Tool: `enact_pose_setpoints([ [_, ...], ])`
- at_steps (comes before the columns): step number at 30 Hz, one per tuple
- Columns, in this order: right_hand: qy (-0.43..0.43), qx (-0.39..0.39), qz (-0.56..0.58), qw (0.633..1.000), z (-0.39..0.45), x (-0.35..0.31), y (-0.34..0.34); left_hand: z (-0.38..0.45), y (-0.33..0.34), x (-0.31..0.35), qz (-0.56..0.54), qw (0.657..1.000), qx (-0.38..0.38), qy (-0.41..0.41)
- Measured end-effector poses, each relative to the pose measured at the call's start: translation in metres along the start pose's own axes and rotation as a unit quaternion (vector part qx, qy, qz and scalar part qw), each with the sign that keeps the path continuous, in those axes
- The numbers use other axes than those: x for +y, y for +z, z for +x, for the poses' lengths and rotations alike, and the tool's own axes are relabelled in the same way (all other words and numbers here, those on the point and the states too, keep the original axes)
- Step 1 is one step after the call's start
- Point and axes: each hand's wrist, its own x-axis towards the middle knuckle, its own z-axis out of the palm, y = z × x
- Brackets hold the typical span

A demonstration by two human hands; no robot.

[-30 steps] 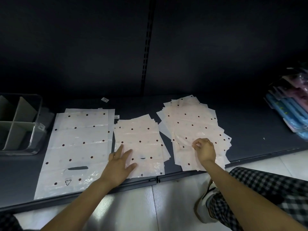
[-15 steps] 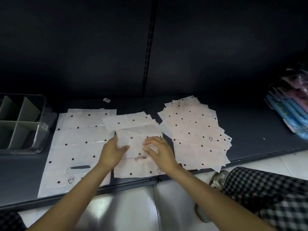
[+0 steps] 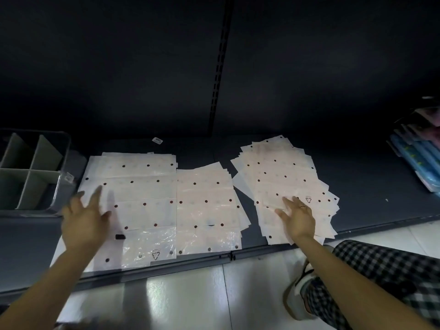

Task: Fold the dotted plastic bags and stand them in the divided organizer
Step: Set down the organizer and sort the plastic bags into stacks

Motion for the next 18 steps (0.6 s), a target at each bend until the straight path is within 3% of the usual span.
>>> enact_pose_setpoints([
  [1, 0.008, 0.022, 0.029, 0.999, -0.001, -0.003, 0.0, -0.005, 0.004, 0.002, 0.029, 0.998, -0.014, 0.055],
  [3, 0.017, 0.052, 0.082, 0.995, -0.002, -0.006, 0.0, -0.015, 0.017, 0.007, 0.082, 0.98, -0.114, 0.139],
  [5, 0.009, 0.059, 0.089, 0.994, -0.004, -0.008, -0.002, -0.022, 0.033, 0.004, 0.119, 0.964, -0.188, 0.146],
  [8, -0.002, 0.056, 0.115, 0.992, -0.007, -0.013, -0.009, -0.025, 0.042, -0.006, 0.126, 0.965, -0.196, 0.123],
  [11, -0.067, 0.063, 0.13, 0.987, -0.017, -0.031, -0.011, -0.023, 0.036, 0.002, 0.099, 0.975, -0.168, 0.11],
  [15, -0.16, 0.056, 0.108, 0.98, -0.036, -0.064, -0.003, -0.035, 0.027, 0.047, -0.049, 0.966, -0.162, 0.197],
  [18, -0.216, 0.039, 0.105, 0.97, -0.054, -0.09, 0.002, -0.049, 0.023, 0.088, -0.249, 0.931, -0.228, 0.141],
])
